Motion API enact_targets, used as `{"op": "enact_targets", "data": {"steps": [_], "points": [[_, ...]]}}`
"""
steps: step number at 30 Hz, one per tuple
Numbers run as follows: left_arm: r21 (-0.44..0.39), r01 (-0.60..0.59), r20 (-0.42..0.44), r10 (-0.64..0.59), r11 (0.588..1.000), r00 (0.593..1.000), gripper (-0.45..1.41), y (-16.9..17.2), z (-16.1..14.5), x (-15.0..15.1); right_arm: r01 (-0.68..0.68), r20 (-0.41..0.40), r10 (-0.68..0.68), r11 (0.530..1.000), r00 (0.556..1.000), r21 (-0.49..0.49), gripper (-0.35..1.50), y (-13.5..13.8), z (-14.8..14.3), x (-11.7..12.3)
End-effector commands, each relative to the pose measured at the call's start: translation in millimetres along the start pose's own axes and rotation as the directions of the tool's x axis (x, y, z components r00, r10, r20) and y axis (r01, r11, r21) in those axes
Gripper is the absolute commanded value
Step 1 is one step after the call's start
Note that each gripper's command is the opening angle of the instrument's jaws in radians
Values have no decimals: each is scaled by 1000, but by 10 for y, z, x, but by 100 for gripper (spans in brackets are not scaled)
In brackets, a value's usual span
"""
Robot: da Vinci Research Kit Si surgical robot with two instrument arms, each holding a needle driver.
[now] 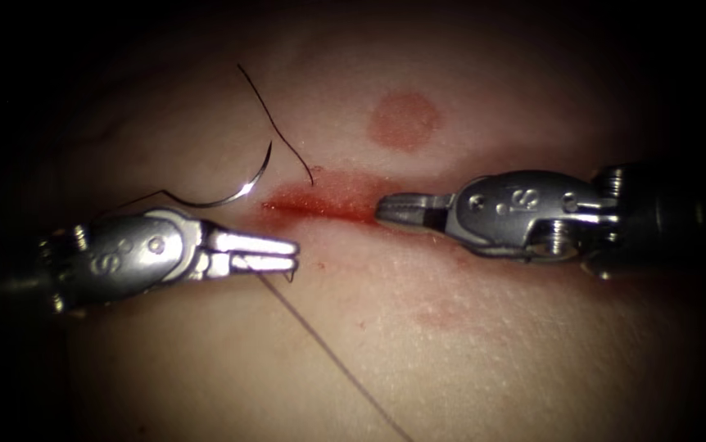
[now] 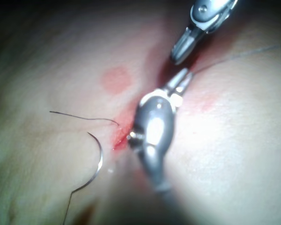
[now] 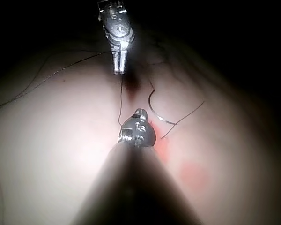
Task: Wound Closure
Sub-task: Wrap the suture twice around the right gripper.
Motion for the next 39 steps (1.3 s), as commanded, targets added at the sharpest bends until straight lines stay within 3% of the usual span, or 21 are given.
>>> {"op": "enact_targets", "data": {"steps": [1,5,13,29,39], "points": [[-2,9,-24,-9,1000,1000,-35,-4,0,-7,21,-11,-21,999,1000,26,-8,-7,39,-7],[-2,18,-60,-18,1000,998,-35,-13,-15,-11,57,2,-57,997,998,53,-13,-22,90,-27],[2,32,-72,-32,999,997,-35,-21,-15,-18,49,0,-49,997,999,61,-21,-38,122,-46],[13,39,-81,-38,999,996,-35,-39,0,-14,35,-24,-34,996,999,82,-10,-54,162,-50],[10,43,-117,-41,999,992,-35,-60,14,-8,38,-17,-37,996,999,76,-10,-52,164,-52]]}}
